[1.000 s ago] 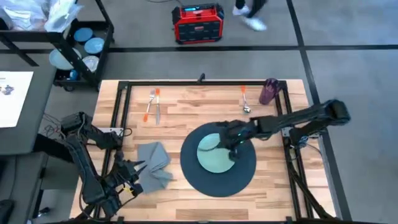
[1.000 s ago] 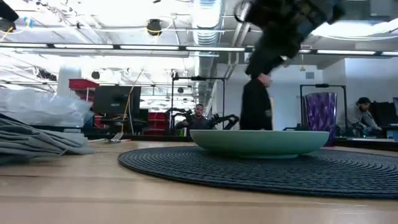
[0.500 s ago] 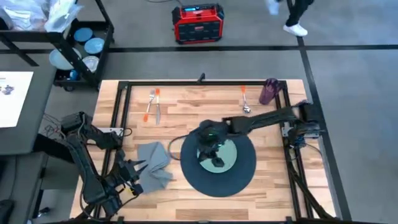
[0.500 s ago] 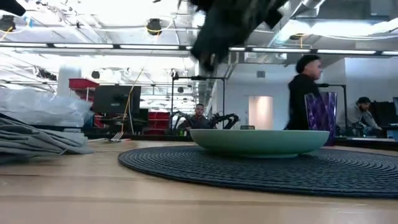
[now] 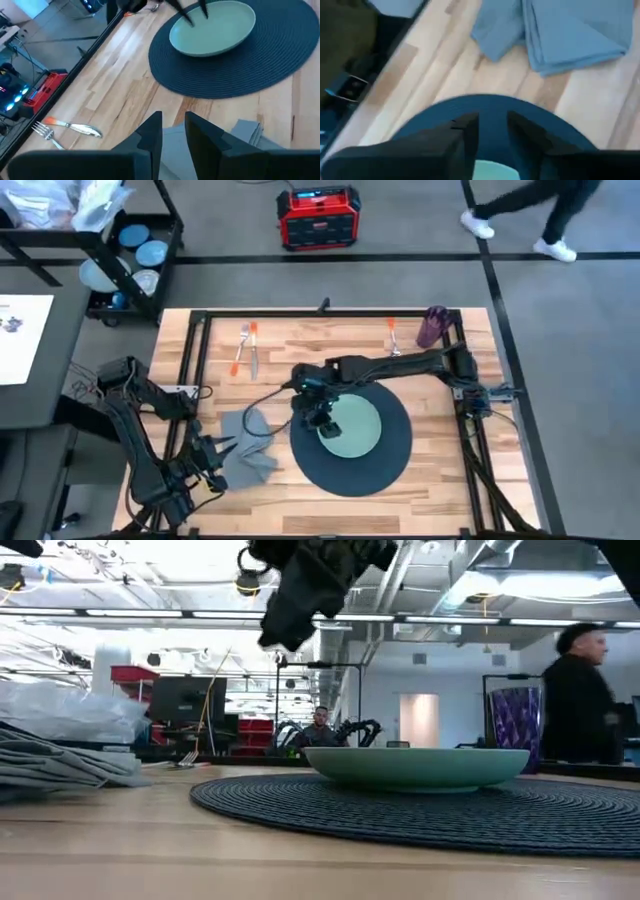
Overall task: Set table place
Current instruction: Fold the grey napkin
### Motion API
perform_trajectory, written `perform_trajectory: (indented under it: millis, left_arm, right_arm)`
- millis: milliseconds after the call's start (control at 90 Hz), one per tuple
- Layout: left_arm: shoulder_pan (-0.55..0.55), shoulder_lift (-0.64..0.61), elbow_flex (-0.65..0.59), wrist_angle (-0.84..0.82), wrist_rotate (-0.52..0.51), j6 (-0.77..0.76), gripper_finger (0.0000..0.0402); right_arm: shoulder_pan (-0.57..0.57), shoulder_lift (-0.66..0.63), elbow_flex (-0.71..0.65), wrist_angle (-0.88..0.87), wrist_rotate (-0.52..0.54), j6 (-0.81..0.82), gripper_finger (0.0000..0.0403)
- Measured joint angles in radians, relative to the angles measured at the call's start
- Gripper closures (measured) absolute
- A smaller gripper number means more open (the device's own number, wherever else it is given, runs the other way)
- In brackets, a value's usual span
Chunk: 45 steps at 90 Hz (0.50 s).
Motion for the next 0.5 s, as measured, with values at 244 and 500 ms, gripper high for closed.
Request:
perform_trajectory:
  millis: [244, 500]
  left_arm:
    - [0.0, 0.0, 0.0, 0.0, -0.018, 0.003, 0.0334]
    - [0.002, 0.001, 0.0, 0.0, -0.019, 0.004, 0.0334]
  right_arm:
    - [0.009, 0.128, 0.046, 0.085, -0.016, 0.029, 0.0267]
    - [0.024, 0.216, 0.239, 0.097, -0.031, 0.013, 0.0269]
